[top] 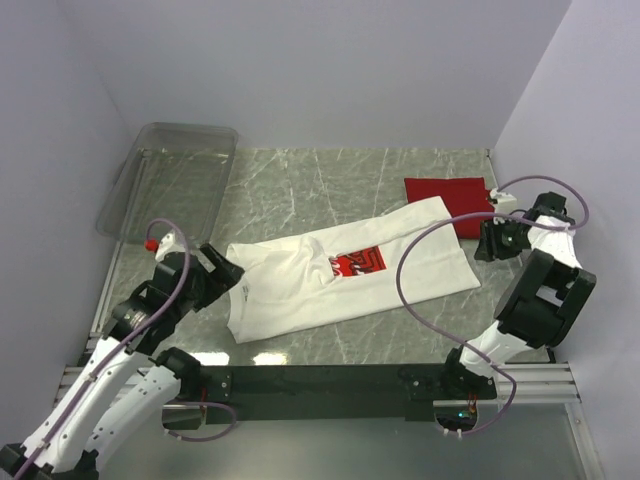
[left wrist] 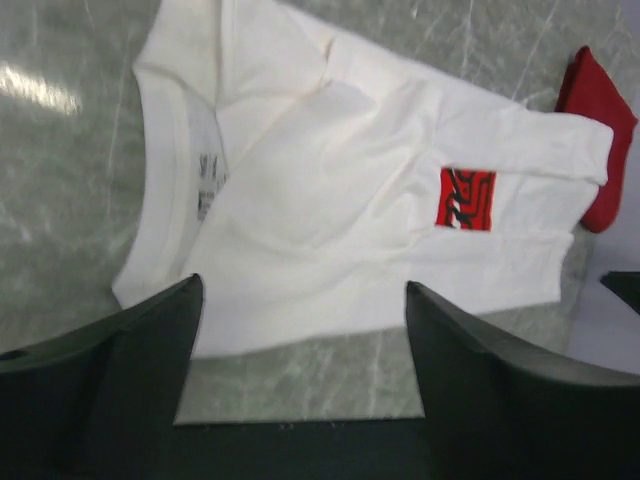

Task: Fold and stack the t-shirts
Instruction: Fold the tshirt

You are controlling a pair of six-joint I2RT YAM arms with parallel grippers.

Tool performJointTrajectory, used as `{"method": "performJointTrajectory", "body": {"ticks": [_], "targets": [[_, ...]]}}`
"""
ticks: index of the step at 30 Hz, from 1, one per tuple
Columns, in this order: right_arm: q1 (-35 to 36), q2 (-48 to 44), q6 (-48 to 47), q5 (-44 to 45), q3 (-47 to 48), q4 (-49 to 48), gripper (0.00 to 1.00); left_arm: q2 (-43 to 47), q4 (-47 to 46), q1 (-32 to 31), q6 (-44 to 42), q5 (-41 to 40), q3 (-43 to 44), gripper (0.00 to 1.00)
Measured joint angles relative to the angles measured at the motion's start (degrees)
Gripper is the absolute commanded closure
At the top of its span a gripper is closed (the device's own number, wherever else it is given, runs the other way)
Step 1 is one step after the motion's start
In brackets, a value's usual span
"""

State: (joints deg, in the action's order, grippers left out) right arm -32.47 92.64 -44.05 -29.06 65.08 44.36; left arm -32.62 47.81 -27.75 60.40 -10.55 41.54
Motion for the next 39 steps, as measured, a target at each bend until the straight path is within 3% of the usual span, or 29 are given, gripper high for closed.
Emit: {"method": "performJointTrajectory", "body": {"ticks": [4, 10, 16, 22, 26, 39], "targets": [[4.09, -1.7, -0.04, -3.5, 0.07, -0.52, 0.49, -3.67, -8.07, 0.09, -5.09, -3.23, -1.95, 0.09], [12.98, -4.48, 4.17, -6.88, -0.7, -5.2, 0.48, -17.97, -21.22, 3.78, -12.07, -3.87, -2.12, 0.25], [15.34, 2.51, 11.19, -8.02, 8.9, -6.45, 0.47, -30.1, -29.16, 10.78, -15.76, -1.2, -2.1, 0.37], [17.77, 8.0, 18.64, -6.1, 15.45, -8.37, 0.47, -39.26, -33.35, 12.09, -17.18, 0.15, 0.15, 0.46], [18.73, 11.26, 22.64, -3.08, 18.93, -8.83, 0.47, -43.95, -35.01, 12.09, -17.31, 0.2, 1.57, 0.47], [19.98, 25.92, 28.04, 3.37, 30.67, -8.61, 0.47, -45.79, -36.3, 12.09, -17.31, -1.14, 1.57, 0.46]]}}
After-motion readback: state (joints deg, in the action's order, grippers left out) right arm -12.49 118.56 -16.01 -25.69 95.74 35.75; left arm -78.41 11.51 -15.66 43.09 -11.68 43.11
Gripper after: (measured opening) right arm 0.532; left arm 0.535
